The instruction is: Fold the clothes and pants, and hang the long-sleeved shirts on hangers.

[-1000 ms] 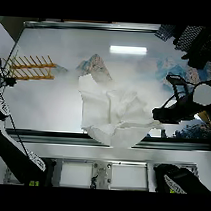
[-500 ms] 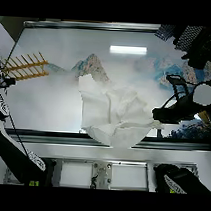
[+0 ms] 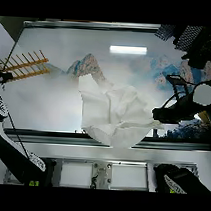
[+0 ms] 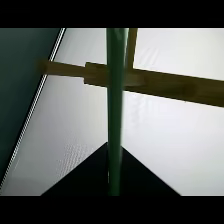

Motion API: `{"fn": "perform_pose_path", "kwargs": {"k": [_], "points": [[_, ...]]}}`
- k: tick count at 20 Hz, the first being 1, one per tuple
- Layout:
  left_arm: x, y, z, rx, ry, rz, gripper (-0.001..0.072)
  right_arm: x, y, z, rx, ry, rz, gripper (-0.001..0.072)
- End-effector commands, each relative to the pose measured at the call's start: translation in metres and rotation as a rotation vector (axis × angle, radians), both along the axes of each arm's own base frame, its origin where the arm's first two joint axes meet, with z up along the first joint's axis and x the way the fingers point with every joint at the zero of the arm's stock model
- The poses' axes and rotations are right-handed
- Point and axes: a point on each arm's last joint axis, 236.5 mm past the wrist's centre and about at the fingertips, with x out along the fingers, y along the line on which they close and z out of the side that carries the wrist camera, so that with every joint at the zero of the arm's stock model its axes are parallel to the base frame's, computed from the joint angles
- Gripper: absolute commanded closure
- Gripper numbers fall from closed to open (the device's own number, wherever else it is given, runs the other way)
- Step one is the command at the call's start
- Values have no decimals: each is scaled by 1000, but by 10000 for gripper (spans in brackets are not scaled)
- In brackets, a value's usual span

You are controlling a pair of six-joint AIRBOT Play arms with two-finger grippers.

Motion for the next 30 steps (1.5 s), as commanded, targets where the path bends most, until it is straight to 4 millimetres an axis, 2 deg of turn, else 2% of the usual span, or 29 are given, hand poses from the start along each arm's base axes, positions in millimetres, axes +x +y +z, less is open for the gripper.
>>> {"fn": "perform_pose_path", "kwargs": {"k": [1,5,8,12,15,18,21,22,24,28,30], "points": [[5,-17,44,17,-44,-5,696,0,0,0,0,1,-1,692],[19,-55,115,56,-134,-62,696,0,0,0,0,1,-1,692],[27,-110,169,58,-199,-126,695,0,0,0,0,1,-1,692],[23,-231,228,-52,-261,-286,695,0,0,0,0,1,-1,693],[8,-322,264,-107,-279,-489,695,0,0,0,0,1,-1,693],[-23,-417,285,-159,-236,-840,694,0,0,0,0,1,-1,693],[-70,-490,286,-200,-129,-1189,695,0,0,0,0,1,-1,693],[-88,-504,280,-214,-65,-1280,695,0,0,0,0,1,-1,692],[-124,-506,260,-226,122,-1343,695,0,0,0,0,1,-1,692],[-131,-507,256,-203,163,-1357,695,0,0,0,0,1,-1,692],[-143,-497,250,-179,247,-1434,697,0,0,0,0,1,-1,692]]}}
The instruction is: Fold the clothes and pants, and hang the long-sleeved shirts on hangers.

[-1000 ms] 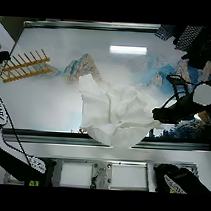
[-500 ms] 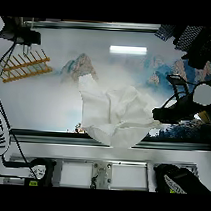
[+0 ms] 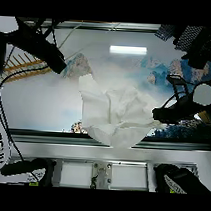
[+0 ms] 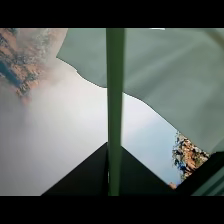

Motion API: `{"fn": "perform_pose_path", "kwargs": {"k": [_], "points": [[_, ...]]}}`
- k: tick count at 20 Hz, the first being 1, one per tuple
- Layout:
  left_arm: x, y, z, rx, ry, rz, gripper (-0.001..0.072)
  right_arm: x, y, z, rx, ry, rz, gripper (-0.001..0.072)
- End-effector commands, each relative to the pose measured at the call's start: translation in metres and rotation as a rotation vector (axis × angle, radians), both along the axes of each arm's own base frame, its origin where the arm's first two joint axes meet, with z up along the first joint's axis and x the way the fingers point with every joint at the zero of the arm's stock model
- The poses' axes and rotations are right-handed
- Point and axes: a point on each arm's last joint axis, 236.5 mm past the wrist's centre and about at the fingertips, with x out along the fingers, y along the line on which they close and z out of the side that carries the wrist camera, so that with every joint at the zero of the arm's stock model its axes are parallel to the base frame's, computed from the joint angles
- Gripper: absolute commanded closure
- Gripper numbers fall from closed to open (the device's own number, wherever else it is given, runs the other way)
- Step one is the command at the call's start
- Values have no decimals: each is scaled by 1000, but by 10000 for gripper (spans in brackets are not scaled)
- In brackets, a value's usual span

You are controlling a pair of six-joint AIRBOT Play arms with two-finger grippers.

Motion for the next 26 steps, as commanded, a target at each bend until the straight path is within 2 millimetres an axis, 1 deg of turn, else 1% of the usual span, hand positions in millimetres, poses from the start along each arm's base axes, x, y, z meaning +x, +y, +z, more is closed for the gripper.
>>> {"fn": "perform_pose_path", "kwargs": {"k": [1,2,4,5,6,8,10,12,15,18,20,22,24,26], "points": [[-26,6,-8,73,73,-156,698,0,0,0,0,1,-1,693],[-30,3,-10,48,73,-203,698,0,0,0,0,1,-1,692],[-51,-11,-17,-40,94,-343,698,0,0,0,0,1,-1,692],[-61,-12,-23,-76,105,-394,698,0,0,0,0,1,-1,692],[-72,-9,-31,-88,120,-436,698,0,0,0,0,0,-1,692],[-95,3,-48,-96,157,-488,698,0,0,0,0,1,-1,693],[-124,18,-67,-97,222,-472,698,0,0,0,0,1,-1,692],[-153,26,-85,-105,284,-467,698,0,0,0,0,1,-1,692],[-194,28,-108,-109,311,-542,698,0,0,0,0,1,-1,692],[-222,14,-122,-145,322,-591,698,0,0,0,0,1,-1,693],[-225,4,-130,-147,287,-614,697,0,0,0,0,1,-1,692],[-220,-4,-132,-148,249,-601,697,0,0,0,0,1,-1,692],[-220,-10,-134,-147,256,-615,697,0,0,0,0,1,-1,692],[-220,-19,-142,-145,286,-649,697,0,0,0,0,1,-1,692]]}}
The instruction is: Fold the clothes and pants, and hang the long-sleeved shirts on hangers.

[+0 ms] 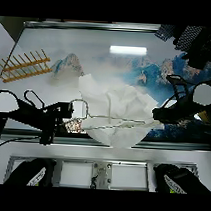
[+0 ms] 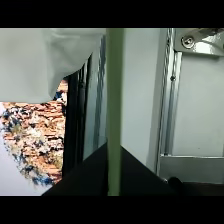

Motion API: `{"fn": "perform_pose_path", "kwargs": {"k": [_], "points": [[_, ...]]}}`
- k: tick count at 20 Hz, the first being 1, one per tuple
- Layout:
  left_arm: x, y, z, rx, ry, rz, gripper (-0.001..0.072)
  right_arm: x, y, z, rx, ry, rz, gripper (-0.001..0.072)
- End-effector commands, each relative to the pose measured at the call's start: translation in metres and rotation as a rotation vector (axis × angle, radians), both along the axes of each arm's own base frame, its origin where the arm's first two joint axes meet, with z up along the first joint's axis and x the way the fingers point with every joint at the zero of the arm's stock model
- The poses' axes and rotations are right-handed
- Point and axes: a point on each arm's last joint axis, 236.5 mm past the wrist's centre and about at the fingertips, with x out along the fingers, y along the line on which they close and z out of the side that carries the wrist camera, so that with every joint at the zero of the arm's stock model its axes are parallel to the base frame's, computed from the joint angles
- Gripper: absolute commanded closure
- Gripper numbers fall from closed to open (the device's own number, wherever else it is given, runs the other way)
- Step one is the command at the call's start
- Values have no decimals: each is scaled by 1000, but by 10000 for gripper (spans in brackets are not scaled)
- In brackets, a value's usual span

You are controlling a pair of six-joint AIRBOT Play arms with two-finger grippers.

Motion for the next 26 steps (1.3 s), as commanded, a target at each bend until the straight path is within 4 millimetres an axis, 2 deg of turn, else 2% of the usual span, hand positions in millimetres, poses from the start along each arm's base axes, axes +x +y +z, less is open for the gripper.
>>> {"fn": "perform_pose_path", "kwargs": {"k": [1,4,8,11,14,16,22,26], "points": [[3,-15,-11,-4,7,-30,697,0,0,0,0,1,-1,692],[13,-27,-21,-7,2,-44,697,0,0,0,0,1,-1,692],[16,-30,-26,-5,16,-41,697,0,0,0,0,1,-1,693],[16,-29,-13,-20,-38,-44,697,0,0,0,0,1,-1,692],[23,-31,8,-40,-100,-38,697,0,0,0,0,1,-1,693],[26,-32,13,-36,-90,-43,697,0,0,0,0,1,-1,692],[37,-37,-14,-2,26,-47,697,0,0,0,0,1,-1,692],[28,-48,-24,13,65,-104,697,0,0,0,0,1,-1,692]]}}
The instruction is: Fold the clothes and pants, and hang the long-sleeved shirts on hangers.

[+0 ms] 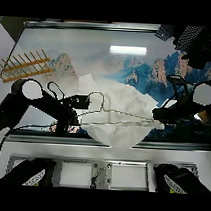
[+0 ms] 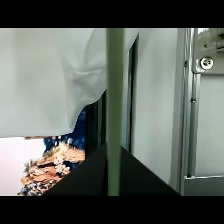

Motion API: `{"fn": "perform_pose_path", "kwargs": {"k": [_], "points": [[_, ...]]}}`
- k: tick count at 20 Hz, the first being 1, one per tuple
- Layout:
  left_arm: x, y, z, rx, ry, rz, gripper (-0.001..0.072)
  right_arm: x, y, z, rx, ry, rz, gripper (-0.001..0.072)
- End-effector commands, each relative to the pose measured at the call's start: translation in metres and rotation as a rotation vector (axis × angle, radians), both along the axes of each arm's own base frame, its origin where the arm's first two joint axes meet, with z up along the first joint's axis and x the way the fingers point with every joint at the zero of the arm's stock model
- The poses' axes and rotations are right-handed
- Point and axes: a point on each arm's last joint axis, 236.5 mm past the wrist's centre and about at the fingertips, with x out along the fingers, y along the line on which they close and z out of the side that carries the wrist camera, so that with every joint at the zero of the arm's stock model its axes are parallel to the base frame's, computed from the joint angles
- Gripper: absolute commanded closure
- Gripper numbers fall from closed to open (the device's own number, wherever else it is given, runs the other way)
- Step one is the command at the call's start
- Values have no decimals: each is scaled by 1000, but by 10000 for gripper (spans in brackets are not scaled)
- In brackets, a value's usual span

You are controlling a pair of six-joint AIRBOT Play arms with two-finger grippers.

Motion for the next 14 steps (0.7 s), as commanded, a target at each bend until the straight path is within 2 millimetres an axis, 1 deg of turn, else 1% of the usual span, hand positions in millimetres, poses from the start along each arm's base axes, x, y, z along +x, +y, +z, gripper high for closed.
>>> {"fn": "perform_pose_path", "kwargs": {"k": [1,2,5,6,8,11,14], "points": [[-8,-10,-8,14,36,-49,697,0,0,0,0,1,-1,692],[-10,-12,-8,14,36,-56,698,0,0,0,0,1,0,693],[2,-18,-8,12,34,64,697,0,0,0,0,1,-1,692],[3,-19,-8,12,38,82,698,0,0,0,0,1,-1,692],[0,-21,-9,15,43,74,698,0,0,0,0,1,0,692],[-8,-30,-9,19,45,50,698,0,0,0,-1,1,-1,692],[-9,-33,-10,25,61,80,697,0,0,0,0,1,0,692]]}}
